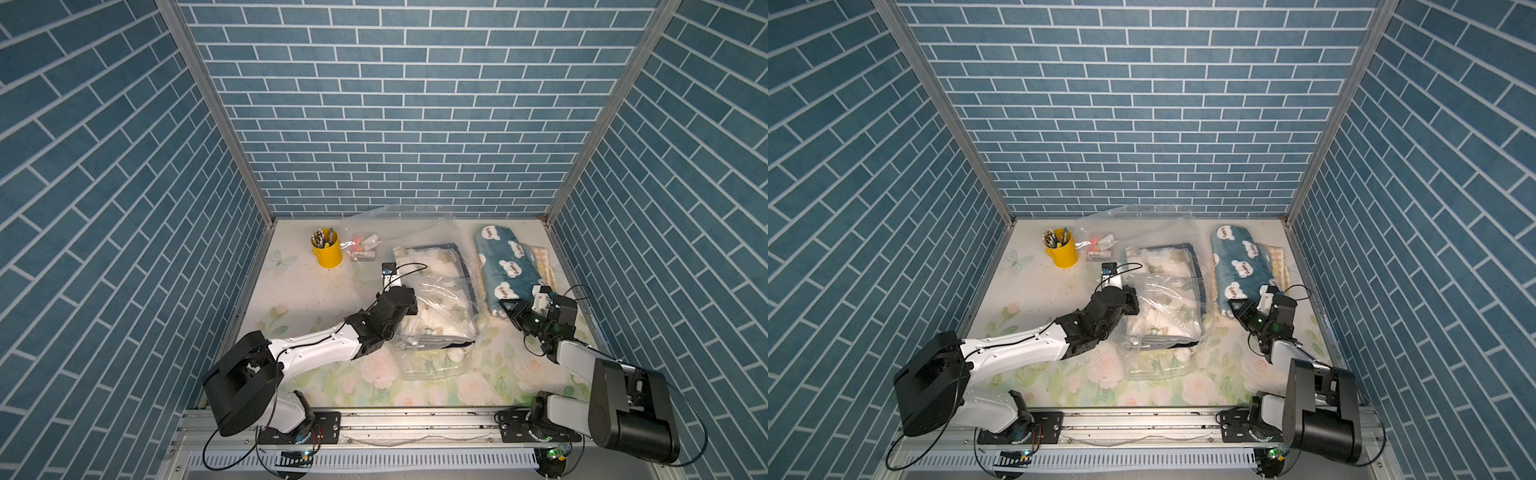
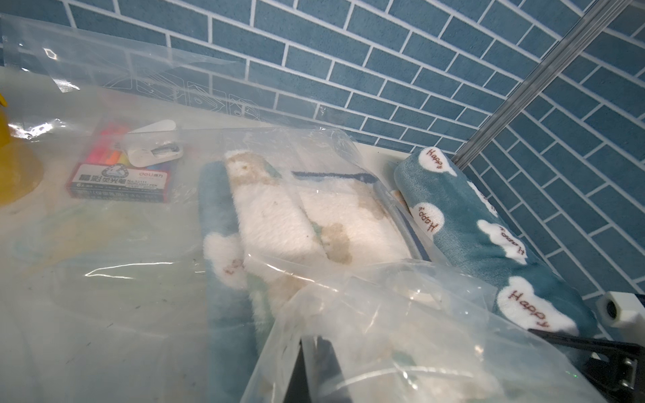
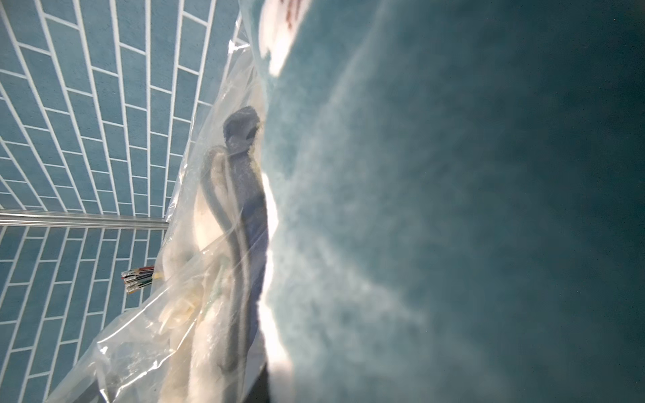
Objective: Take the blanket out of the vacuum bag
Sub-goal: Place the blanket at the center of the board.
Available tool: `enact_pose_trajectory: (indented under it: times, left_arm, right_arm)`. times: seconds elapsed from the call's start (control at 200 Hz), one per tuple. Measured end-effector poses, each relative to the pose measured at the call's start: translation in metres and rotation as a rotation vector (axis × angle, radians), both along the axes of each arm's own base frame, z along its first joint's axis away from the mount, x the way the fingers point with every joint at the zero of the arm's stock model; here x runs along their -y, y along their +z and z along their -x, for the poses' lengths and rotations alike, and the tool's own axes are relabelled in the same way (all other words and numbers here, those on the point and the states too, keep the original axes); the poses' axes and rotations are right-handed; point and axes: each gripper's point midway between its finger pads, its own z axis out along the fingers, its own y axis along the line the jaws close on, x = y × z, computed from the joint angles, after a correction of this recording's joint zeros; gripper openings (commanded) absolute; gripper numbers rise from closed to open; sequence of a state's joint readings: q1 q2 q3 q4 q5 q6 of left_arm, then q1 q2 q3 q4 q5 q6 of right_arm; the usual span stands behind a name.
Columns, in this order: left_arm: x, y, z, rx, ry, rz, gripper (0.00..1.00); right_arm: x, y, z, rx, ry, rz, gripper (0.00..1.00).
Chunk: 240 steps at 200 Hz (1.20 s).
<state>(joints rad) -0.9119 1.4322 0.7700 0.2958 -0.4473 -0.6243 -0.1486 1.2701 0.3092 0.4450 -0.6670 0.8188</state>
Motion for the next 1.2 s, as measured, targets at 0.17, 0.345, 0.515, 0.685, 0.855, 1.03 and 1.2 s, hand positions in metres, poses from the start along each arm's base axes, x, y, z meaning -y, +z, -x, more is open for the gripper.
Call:
enact_pose_trajectory:
  times: [0.17, 0.345, 0.515, 0.685, 0.855, 1.03, 1.2]
  left_arm:
    - [-0.001, 0.000, 0.000, -0.002, 0.000, -0.014, 0.00]
    - [-0.004, 0.000, -0.001, -0.001, 0.012, -0.042, 0.00]
    - [-0.008, 0.002, 0.000, 0.000, 0.018, -0.062, 0.06]
    - [-0.011, 0.017, 0.003, 0.008, 0.008, -0.068, 0.42]
    - [-0.007, 0.056, 0.006, 0.047, -0.032, -0.035, 0.74]
    - [0.004, 0.086, 0.013, 0.069, -0.100, -0.013, 0.80]
    - [0.011, 0.096, 0.019, 0.063, -0.133, -0.017, 0.74]
  right_arm:
    - [-0.006, 0.014, -0.006, 0.024, 0.004, -0.077, 0.00]
    - [-0.009, 0.062, -0.019, 0.137, 0.001, -0.159, 0.00]
    - [-0.020, 0.079, -0.024, 0.180, 0.027, -0.193, 0.00]
    - [-0.045, 0.039, -0.007, 0.068, 0.083, -0.213, 0.35]
    - [-0.049, 0.008, 0.019, -0.036, 0.102, -0.180, 0.58]
    - [-0.042, 0.031, 0.033, 0.017, 0.115, -0.058, 0.63]
    - [-0.037, 0.058, 0.039, 0.058, 0.123, 0.028, 0.61]
